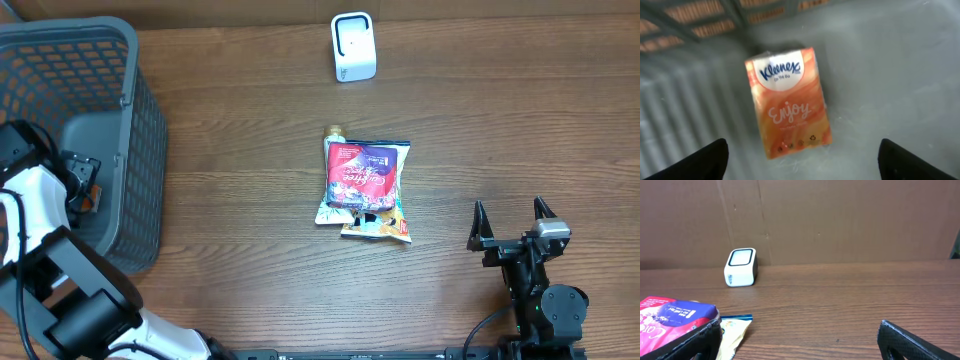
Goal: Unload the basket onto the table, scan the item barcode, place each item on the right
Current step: 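Grasp the orange Kleenex tissue pack in the basket with left gripper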
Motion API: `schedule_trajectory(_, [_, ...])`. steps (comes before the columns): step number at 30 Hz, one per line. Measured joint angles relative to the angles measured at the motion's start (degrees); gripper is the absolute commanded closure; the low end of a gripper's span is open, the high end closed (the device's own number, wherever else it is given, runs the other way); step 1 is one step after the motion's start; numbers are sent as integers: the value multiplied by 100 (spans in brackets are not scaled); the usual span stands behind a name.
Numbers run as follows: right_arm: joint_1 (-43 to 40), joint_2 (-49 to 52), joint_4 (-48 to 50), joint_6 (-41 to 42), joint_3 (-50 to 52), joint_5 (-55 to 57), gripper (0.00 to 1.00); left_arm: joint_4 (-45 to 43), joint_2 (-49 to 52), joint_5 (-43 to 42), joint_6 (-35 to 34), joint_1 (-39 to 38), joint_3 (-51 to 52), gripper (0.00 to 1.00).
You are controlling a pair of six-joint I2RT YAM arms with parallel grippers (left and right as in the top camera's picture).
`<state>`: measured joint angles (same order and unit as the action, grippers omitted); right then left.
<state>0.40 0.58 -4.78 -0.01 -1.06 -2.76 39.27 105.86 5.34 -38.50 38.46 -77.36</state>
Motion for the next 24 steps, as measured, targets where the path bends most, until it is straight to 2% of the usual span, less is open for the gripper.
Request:
schedule_trajectory(4, [0, 0, 0, 0, 0, 0, 0, -146, 372, -46, -269, -11, 0, 10])
schedule_trajectory(6, [0, 0, -2, 4, 0, -2, 0, -262, 533, -48, -341, -11, 0, 15])
schedule_trajectory(7, [0, 0, 0, 2, 0, 0, 0, -280, 601, -37, -354, -11, 0, 21])
schedule_trajectory(8, [0, 0, 0, 4, 0, -2, 0, -282, 625, -11, -356, -11, -4, 36])
schedule_trajectory(9, [0, 0, -2, 2, 0, 0, 0, -304, 625, -28, -376, -11, -11, 52])
schedule_trajectory(10, [0, 0, 2, 2, 0, -2, 0, -306, 643, -17, -382, -11, -13, 74])
schedule_trajectory(12, [0, 0, 0, 2, 0, 2, 0, -306, 669, 24, -382, -11, -13, 91])
schedule_trajectory(13, [0, 0, 0, 4, 0, -2, 0, -310, 675, 33, -374, -11, -13, 96])
schedule_trajectory(21, [0, 0, -2, 4, 0, 0, 0, -181, 610, 42, -201, -11, -66, 96])
schedule_trajectory(24, [0, 0, 0, 2, 0, -2, 0, -111, 138, 0, -184, -11, -61, 96])
